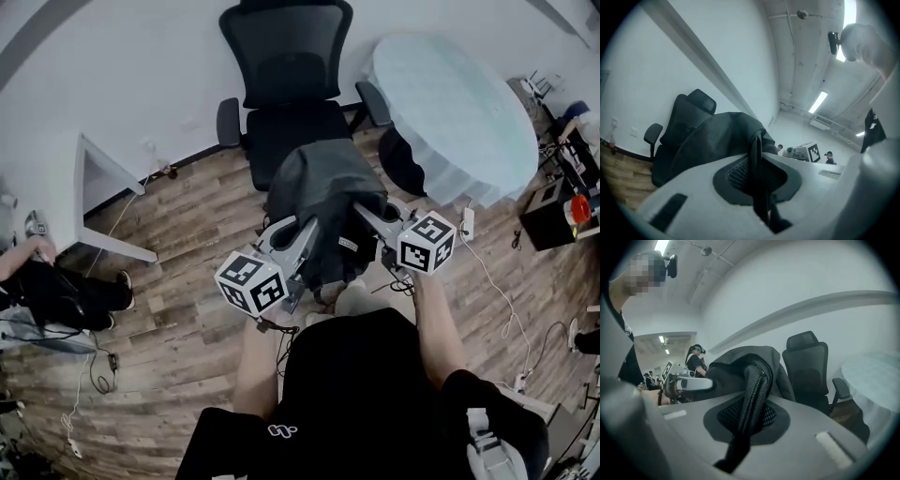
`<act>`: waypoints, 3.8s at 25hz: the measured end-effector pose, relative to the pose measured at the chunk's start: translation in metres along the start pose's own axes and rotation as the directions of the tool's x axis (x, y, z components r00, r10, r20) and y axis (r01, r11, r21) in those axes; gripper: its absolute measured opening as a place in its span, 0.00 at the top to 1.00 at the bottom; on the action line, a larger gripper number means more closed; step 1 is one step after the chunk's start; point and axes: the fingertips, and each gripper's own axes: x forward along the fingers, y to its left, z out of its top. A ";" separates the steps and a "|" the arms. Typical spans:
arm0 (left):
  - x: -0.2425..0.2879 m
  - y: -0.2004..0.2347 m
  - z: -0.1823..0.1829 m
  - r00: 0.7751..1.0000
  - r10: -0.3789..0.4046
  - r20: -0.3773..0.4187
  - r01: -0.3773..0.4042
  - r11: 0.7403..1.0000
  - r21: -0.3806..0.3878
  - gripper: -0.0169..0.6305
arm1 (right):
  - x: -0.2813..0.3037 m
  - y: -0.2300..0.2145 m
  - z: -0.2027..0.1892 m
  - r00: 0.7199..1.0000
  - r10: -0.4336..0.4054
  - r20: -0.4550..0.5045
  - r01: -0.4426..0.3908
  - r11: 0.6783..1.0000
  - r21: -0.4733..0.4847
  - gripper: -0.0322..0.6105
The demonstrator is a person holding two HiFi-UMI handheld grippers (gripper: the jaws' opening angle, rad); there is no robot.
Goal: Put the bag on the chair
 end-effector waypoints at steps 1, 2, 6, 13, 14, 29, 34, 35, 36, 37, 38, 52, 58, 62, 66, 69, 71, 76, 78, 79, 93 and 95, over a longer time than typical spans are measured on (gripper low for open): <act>0.002 0.009 0.000 1.000 0.011 0.006 -0.011 1.000 -0.019 0.94 | 0.007 -0.004 -0.001 1.000 0.002 -0.011 -0.002 1.000 -0.001 0.92; 0.004 0.019 0.000 1.000 0.024 0.011 -0.024 0.999 -0.039 0.94 | 0.014 -0.009 -0.003 1.000 0.002 -0.022 -0.002 1.000 0.000 0.92; 0.020 0.062 -0.005 0.997 0.081 -0.013 -0.082 0.994 -0.076 0.94 | 0.047 -0.038 -0.015 0.999 0.009 -0.051 -0.007 0.999 0.045 0.92; 0.062 0.175 -0.014 0.976 0.204 -0.078 -0.214 0.964 -0.156 0.94 | 0.144 -0.119 -0.042 0.985 0.103 -0.140 -0.086 0.989 0.122 0.92; 0.071 0.194 -0.013 0.971 0.221 -0.095 -0.235 0.958 -0.165 0.94 | 0.160 -0.134 -0.044 0.980 0.119 -0.157 -0.098 0.986 0.136 0.92; 0.186 0.443 0.011 0.870 0.413 -0.269 -0.484 0.818 -0.311 0.94 | 0.366 -0.318 -0.052 0.931 0.204 -0.302 -0.099 0.939 0.330 0.92; 0.211 0.507 0.023 0.852 0.417 -0.316 -0.503 0.818 -0.278 0.93 | 0.415 -0.352 -0.053 0.942 0.061 -0.329 0.051 0.946 0.320 0.92; 0.214 0.520 0.023 0.847 0.425 -0.319 -0.514 0.809 -0.286 0.93 | 0.424 -0.357 -0.055 0.939 0.041 -0.341 0.073 0.947 0.313 0.92; 0.217 0.533 0.022 0.841 0.433 -0.324 -0.525 0.799 -0.294 0.93 | 0.433 -0.363 -0.057 0.937 0.023 -0.350 0.091 0.947 0.308 0.92; 0.221 0.547 0.021 0.835 0.438 -0.334 -0.534 0.792 -0.296 0.93 | 0.443 -0.369 -0.060 0.936 0.007 -0.353 0.110 0.945 0.308 0.92; 0.227 0.561 0.020 0.828 0.439 -0.348 -0.541 0.790 -0.290 0.92 | 0.451 -0.377 -0.061 0.936 -0.011 -0.351 0.127 0.942 0.311 0.92; 0.301 0.703 -0.016 0.682 0.448 -0.578 -0.637 0.752 -0.170 0.85 | 0.541 -0.486 -0.114 0.857 -0.165 -0.489 0.293 0.936 0.197 0.90; 0.325 0.752 -0.045 0.591 0.469 -0.656 -0.676 0.732 -0.085 0.84 | 0.572 -0.524 -0.151 0.808 -0.183 -0.559 0.319 0.935 0.155 0.88; 0.331 0.767 -0.059 0.547 0.445 -0.709 -0.687 0.722 -0.078 0.83 | 0.582 -0.533 -0.168 0.790 -0.184 -0.585 0.340 0.926 0.167 0.74; 0.330 0.782 -0.069 0.511 0.437 -0.740 -0.698 0.713 -0.061 0.80 | 0.593 -0.534 -0.176 0.795 -0.196 -0.574 0.340 0.927 0.155 0.50; 0.326 0.780 -0.064 0.508 0.445 -0.738 -0.691 0.722 -0.040 0.77 | 0.580 -0.532 -0.166 0.810 -0.222 -0.543 0.367 0.914 0.172 0.50; 0.322 0.771 -0.056 0.512 0.461 -0.725 -0.691 0.722 -0.028 0.73 | 0.564 -0.531 -0.155 0.818 -0.241 -0.522 0.384 0.905 0.183 0.52; 0.301 0.738 -0.036 0.476 0.541 -0.694 -0.739 0.673 0.018 0.80 | 0.517 -0.517 -0.115 0.841 -0.267 -0.471 0.386 0.906 0.176 0.54; 0.295 0.722 -0.019 0.499 0.573 -0.650 -0.761 0.649 -0.012 0.84 | 0.507 -0.514 -0.079 0.870 -0.269 -0.413 0.367 0.913 0.178 0.56; 0.294 0.714 -0.006 0.521 0.590 -0.617 -0.771 0.635 -0.045 0.89 | 0.504 -0.514 -0.058 0.887 -0.266 -0.376 0.350 0.920 0.175 0.58; 0.303 0.515 0.232 0.831 0.557 0.003 -0.548 0.819 -0.172 0.97 | 0.417 -0.440 0.153 0.996 -0.084 -0.007 0.084 0.979 0.187 0.94; 0.311 0.492 0.268 0.836 0.544 0.076 -0.537 0.838 -0.095 0.97 | 0.412 -0.430 0.196 0.995 -0.043 0.094 0.025 0.983 0.183 0.94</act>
